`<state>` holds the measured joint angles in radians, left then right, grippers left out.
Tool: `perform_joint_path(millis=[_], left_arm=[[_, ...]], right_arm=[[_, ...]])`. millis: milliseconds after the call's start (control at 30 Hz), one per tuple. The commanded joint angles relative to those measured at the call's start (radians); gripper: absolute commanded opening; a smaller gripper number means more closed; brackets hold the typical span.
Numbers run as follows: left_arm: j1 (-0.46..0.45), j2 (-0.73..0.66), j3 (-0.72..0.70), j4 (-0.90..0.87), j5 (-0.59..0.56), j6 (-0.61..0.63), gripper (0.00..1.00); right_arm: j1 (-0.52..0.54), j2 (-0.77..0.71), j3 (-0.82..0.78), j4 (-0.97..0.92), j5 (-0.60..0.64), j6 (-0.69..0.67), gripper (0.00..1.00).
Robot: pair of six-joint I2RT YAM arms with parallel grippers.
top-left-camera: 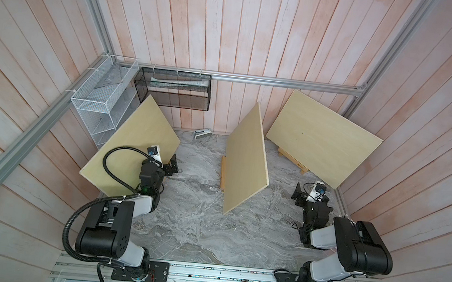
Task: Assemble the easel
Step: Reset both arms
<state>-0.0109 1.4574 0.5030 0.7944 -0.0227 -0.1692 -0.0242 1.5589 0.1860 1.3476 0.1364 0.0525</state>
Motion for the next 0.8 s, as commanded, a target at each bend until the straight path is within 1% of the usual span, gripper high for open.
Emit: perform_joint_path(millis=[0,67,133,167,233,333,400,467,500,600,633,667,700,733,767], left_arm=[[0.006,-0.082,-0.009,-0.111,0.021,-0.025,1.00],[0.007,-0.112,-0.026,-0.145,0.009,-0.001,1.00],[0.006,-0.126,-0.057,-0.125,-0.029,0.019,1.00],[0.011,-0.126,-0.055,-0.144,-0.036,0.018,1.00],[0.011,-0.111,-0.058,-0.132,-0.033,0.071,1.00],[0.013,-0.069,-0.102,-0.022,-0.094,0.100,1.00],[0.013,-0.036,-0.156,0.125,-0.103,0.136,1.00],[0.016,-0.006,-0.173,0.183,-0.121,0.125,1.00],[0.015,0.016,-0.193,0.235,-0.113,0.127,1.00],[0.015,0.123,-0.263,0.466,-0.111,0.135,1.00],[0.017,0.108,-0.272,0.475,-0.105,0.127,1.00],[0.021,0.086,-0.267,0.418,-0.095,0.120,1.00],[0.024,0.092,-0.268,0.421,-0.090,0.119,1.00],[0.026,0.116,-0.267,0.465,-0.082,0.129,1.00],[0.026,0.111,-0.258,0.444,-0.063,0.136,1.00]], right_arm=[[-0.003,0.007,0.007,0.031,0.014,0.008,0.98],[-0.003,0.007,0.006,0.030,0.011,0.007,0.98],[-0.003,0.007,0.010,0.026,0.000,0.003,0.98],[-0.002,0.007,0.011,0.023,-0.011,0.001,0.98],[-0.003,0.007,0.013,0.021,-0.018,-0.003,0.98],[-0.003,0.007,0.016,0.014,-0.035,-0.010,0.98],[-0.002,0.007,0.016,0.015,-0.035,-0.009,0.98],[-0.003,0.007,0.016,0.014,-0.035,-0.010,0.98],[-0.003,0.007,0.016,0.014,-0.035,-0.010,0.98],[-0.003,0.007,0.017,0.014,-0.035,-0.009,0.98],[-0.003,0.007,0.015,0.015,-0.036,-0.009,0.98],[-0.003,0.007,0.016,0.015,-0.035,-0.010,0.98],[-0.003,0.007,0.016,0.014,-0.035,-0.010,0.98],[-0.003,0.007,0.016,0.015,-0.036,-0.009,0.98],[-0.003,0.007,0.017,0.014,-0.035,-0.009,0.98]])
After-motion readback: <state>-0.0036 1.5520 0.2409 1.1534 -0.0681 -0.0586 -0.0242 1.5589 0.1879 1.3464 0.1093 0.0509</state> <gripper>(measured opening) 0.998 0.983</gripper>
